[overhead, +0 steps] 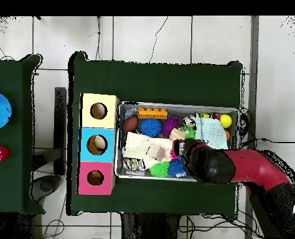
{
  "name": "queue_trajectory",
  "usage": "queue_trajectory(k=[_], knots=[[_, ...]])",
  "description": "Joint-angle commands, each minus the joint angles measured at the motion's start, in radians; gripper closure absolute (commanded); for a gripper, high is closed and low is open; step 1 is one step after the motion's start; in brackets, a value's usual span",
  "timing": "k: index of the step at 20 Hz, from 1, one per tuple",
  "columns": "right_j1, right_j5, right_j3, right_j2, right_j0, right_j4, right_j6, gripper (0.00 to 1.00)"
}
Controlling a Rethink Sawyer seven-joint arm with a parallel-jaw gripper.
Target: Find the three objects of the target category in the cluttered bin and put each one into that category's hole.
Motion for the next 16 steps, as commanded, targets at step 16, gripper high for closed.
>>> queue_trajectory(k=[16], knots=[[0.099,0.002,-0.091,0.013,0.049,-0.018,-0.119,1.0]])
